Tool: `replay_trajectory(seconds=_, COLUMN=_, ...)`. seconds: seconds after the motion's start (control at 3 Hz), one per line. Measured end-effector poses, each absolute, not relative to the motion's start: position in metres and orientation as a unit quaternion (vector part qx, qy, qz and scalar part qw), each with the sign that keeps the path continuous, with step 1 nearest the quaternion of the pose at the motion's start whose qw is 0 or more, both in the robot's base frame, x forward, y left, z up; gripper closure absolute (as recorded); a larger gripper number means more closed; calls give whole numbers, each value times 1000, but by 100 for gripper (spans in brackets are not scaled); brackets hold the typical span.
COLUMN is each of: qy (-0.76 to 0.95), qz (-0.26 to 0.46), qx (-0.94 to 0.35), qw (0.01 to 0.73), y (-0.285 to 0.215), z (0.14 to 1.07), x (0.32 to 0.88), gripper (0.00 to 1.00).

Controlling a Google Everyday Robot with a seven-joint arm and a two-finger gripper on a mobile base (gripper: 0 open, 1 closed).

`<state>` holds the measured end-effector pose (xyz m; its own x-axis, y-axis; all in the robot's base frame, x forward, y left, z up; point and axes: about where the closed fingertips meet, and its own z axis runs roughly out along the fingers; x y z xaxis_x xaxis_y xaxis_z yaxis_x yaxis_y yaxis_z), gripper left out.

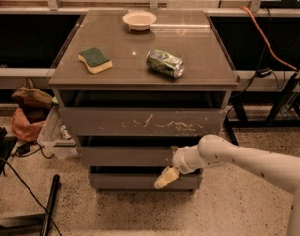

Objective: Open middle drawer

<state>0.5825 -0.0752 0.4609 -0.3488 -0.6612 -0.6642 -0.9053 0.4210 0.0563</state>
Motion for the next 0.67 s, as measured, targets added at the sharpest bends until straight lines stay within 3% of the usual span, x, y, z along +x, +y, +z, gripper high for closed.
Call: replay_trajectory(seconds=0.67, qy=792, qz=218, qx=-492, qw=288, y=-71, z=453, x=584, gripper=0)
